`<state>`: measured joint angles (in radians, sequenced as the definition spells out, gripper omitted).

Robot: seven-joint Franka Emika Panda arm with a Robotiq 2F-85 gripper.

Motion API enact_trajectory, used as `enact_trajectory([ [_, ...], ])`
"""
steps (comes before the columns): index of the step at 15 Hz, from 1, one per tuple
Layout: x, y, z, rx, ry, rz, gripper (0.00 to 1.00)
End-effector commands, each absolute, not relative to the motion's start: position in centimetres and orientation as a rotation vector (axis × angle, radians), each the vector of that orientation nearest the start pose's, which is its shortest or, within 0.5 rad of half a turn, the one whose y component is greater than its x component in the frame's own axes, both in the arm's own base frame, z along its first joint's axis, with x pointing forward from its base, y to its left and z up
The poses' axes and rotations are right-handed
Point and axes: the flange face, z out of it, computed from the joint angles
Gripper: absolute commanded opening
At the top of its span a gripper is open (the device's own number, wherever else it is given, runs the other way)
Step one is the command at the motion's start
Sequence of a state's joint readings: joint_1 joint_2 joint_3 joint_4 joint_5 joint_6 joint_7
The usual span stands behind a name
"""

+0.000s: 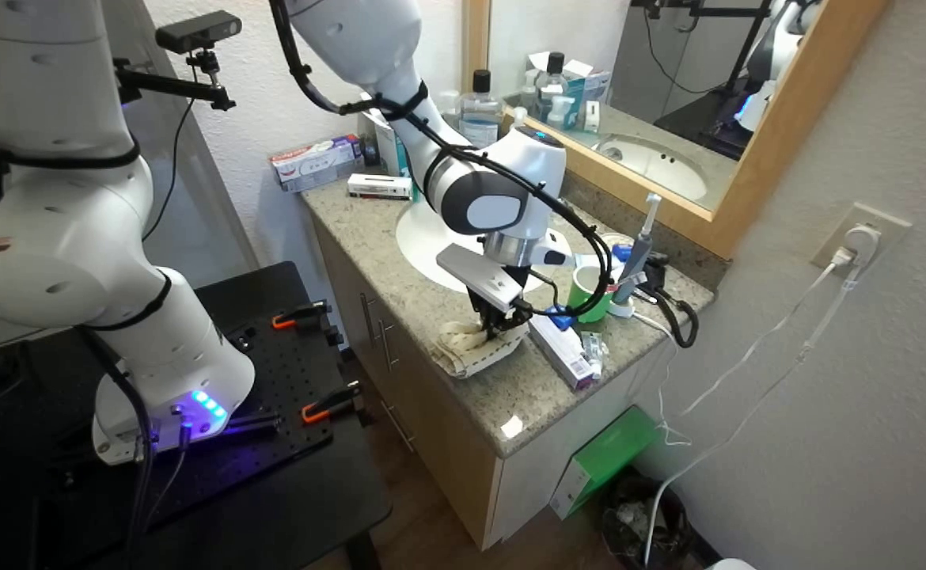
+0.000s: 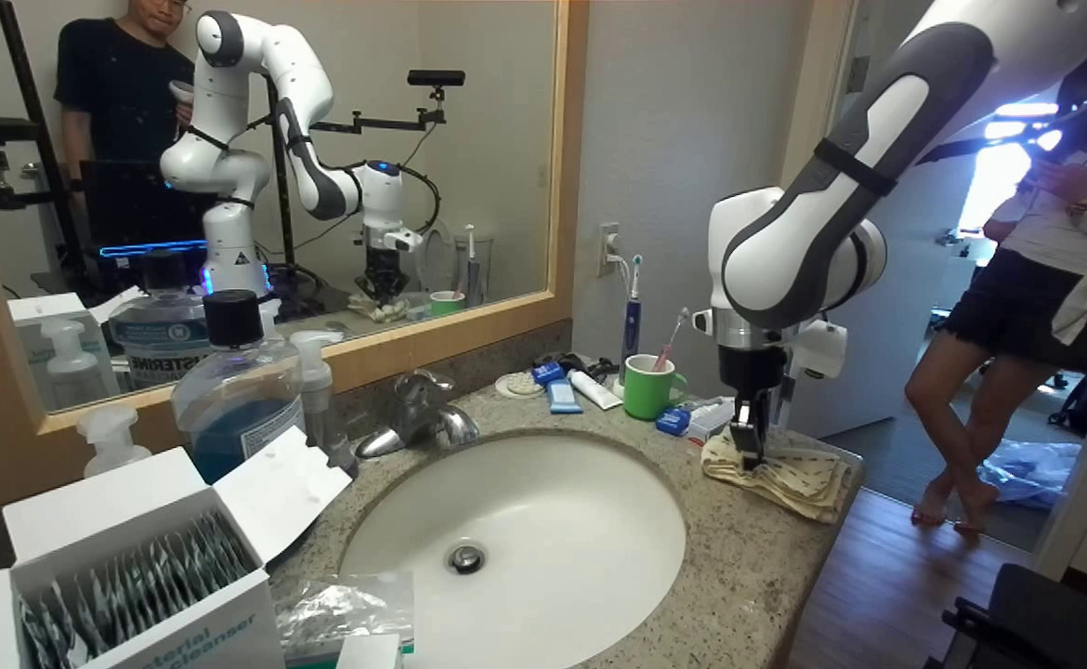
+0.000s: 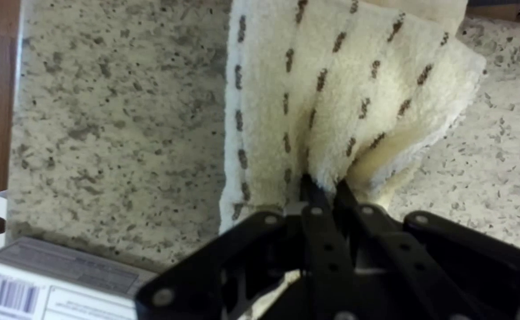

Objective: Use the towel to wipe the base top

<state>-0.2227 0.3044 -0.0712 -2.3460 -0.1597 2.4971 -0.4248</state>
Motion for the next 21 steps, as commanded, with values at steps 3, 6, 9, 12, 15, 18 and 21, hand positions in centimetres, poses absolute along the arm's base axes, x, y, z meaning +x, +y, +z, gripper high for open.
enact_trajectory([
  [3, 45.2, -10.5, 18.0, -3.083, -0.550, 0.370, 0.02],
  [6, 45.1, -9.4, 18.0, -3.095, -0.599, 0.370, 0.02],
  [9, 46.6, -10.8, 19.0, -3.116, -0.586, 0.325, 0.08],
  [12, 46.6, -10.7, 19.0, -3.115, -0.590, 0.326, 0.08],
  [15, 47.0, -10.4, 18.7, -3.109, -0.591, 0.322, 0.02],
  [18, 47.7, -9.0, 17.5, -3.084, -0.595, 0.328, 0.02],
  [21, 47.8, -7.7, 16.9, -3.076, -0.610, 0.343, 0.02],
])
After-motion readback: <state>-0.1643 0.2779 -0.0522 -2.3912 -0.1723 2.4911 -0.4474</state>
